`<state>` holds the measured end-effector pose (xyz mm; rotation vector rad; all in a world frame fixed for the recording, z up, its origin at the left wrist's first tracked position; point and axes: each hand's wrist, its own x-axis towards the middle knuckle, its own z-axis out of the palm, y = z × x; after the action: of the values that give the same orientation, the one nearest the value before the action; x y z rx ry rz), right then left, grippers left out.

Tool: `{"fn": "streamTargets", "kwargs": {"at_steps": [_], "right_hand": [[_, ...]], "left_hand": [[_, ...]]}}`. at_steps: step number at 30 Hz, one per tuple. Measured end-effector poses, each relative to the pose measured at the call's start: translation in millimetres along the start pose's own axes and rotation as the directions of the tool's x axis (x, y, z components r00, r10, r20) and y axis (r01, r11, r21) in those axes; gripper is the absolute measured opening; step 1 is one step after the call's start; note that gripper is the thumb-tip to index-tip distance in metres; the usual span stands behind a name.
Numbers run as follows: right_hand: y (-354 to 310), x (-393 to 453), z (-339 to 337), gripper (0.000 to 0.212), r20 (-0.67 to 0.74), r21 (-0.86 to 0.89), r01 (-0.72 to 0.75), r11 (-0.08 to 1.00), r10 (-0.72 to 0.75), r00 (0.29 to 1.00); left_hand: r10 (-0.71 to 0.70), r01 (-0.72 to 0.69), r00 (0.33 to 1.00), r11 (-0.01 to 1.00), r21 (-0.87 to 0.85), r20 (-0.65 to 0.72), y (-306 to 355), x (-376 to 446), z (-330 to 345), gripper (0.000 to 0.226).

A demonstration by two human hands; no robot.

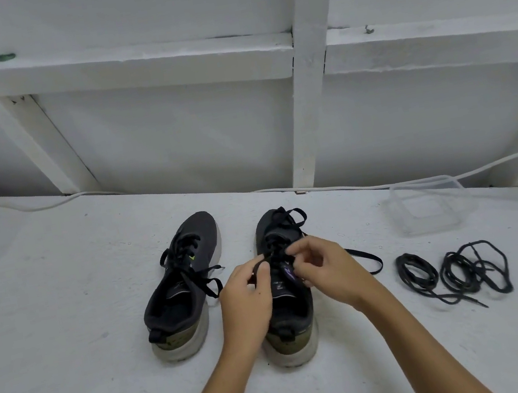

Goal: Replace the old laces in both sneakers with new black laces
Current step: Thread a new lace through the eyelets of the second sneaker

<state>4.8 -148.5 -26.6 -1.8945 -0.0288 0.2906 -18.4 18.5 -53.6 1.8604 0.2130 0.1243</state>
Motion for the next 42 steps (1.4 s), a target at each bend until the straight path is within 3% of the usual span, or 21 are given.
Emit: {"fn": "streamTargets", "kwargs": {"at_steps": [6, 9, 11, 13, 14, 16, 17, 18, 20, 22, 23, 24, 26, 30, 32, 34, 35, 36, 38, 40, 42], "right_hand": [[-15, 4, 13, 0.011, 0.031, -0.28, 0.049, 0.959, -0.042, 0.999], [-17, 7, 15, 0.012, 0.033, -0.308, 0.049, 0.95, -0.041, 0.999], [-18, 6, 14, 0.014, 0.009, -0.22, 0.067, 0.973, -0.067, 0.998], [-20, 2, 12, 0.021, -0.063, 0.148, 0.046, 0.988, -0.037, 0.997], [-24, 0, 9, 0.026, -0.105, 0.42, 0.049, 0.906, -0.005, 0.994], [-29, -5, -1, 0.031, -0.149, 0.866, 0.092, 0.492, 0.078, 0.986], [-31, -5, -5, 0.031, -0.159, 0.943, 0.115, 0.312, 0.119, 0.98], [-32, -6, -8, 0.03, -0.163, 0.961, 0.119, 0.251, 0.163, 0.973], [-31, -3, -7, 0.029, -0.219, 0.853, 0.069, 0.517, 0.234, 0.947], [-27, -2, 0, 0.027, -0.299, 0.52, -0.005, 0.854, 0.188, 0.936], [-26, -2, 1, 0.026, -0.292, 0.323, -0.024, 0.946, 0.124, 0.948], [-26, -2, 2, 0.025, -0.241, 0.107, -0.024, 0.994, 0.049, 0.969], [-28, 0, 6, 0.022, -0.055, -0.304, 0.021, 0.953, -0.039, 0.998], [-34, 3, 14, 0.013, 0.046, -0.502, 0.112, 0.858, -0.102, 0.994], [-33, 3, 14, 0.013, 0.023, -0.381, 0.113, 0.918, -0.113, 0.993], [-32, 3, 9, 0.016, -0.071, 0.017, 0.059, 0.998, -0.058, 0.996], [-33, 3, 5, 0.017, -0.136, 0.259, 0.06, 0.964, -0.025, 0.99], [-34, 3, 0, 0.017, -0.194, 0.497, 0.08, 0.864, 0.021, 0.981], [-40, 4, -14, 0.018, -0.227, 0.845, 0.136, 0.517, 0.116, 0.967], [-44, 6, -27, 0.024, -0.222, 0.922, 0.145, 0.358, 0.184, 0.957], [-43, 9, -27, 0.024, -0.234, 0.86, 0.086, 0.502, 0.239, 0.943]], "left_hand": [[-0.026, 0.032, 0.997, 0.996, -0.086, 0.076, 0, 2, -8, 0.02], [0.025, -0.025, 0.998, 1.0, -0.001, 0.065, -3, 1, -7, 0.025], [0.055, -0.057, 0.998, 0.995, 0.076, 0.03, -4, 2, -6, 0.027], [0.05, -0.05, 0.999, 0.993, 0.11, -0.001, -5, 2, -6, 0.027], [0.036, -0.035, 0.999, 0.994, 0.101, -0.009, -5, 1, -7, 0.025], [0.008, -0.007, 1.0, 0.998, 0.066, -0.017, -2, -1, -7, 0.022], [0.005, -0.004, 1.0, 0.999, 0.053, -0.017, -1, -2, -7, 0.023], [0.005, -0.004, 1.0, 0.999, 0.046, -0.013, -2, -2, -7, 0.024], [0.0, 0.001, 1.0, 0.999, 0.042, -0.005, -2, -1, -5, 0.026], [0.002, -0.002, 1.0, 0.999, 0.047, 0.003, -2, 0, -6, 0.027], [0.006, -0.007, 1.0, 0.999, 0.048, 0.003, -2, 0, -6, 0.027], [0.008, -0.008, 1.0, 0.999, 0.038, 0.001, -2, -1, -6, 0.026], [-0.005, 0.005, 1.0, 1.0, 0.007, -0.008, 0, -2, -7, 0.025], [-0.005, 0.005, 1.0, 1.0, 0.03, -0.027, -1, -3, -5, 0.026], [-0.003, 0.004, 0.999, 0.999, 0.038, -0.046, 0, -4, -5, 0.025], [0.011, -0.008, 0.999, 0.998, 0.056, -0.053, 1, -5, -5, 0.023], [0.016, -0.013, 0.999, 0.998, 0.069, -0.052, 2, -6, -5, 0.024], [0.015, -0.011, 0.999, 0.997, 0.076, -0.05, 3, -7, -6, 0.024], [-0.002, 0.005, 0.999, 0.998, 0.067, -0.046, 3, -7, -8, 0.021], [-0.021, 0.023, 0.999, 0.998, 0.05, -0.044, 1, -6, -8, 0.022], [-0.033, 0.035, 0.999, 0.998, 0.057, -0.035, 1, -4, -8, 0.025]]}}
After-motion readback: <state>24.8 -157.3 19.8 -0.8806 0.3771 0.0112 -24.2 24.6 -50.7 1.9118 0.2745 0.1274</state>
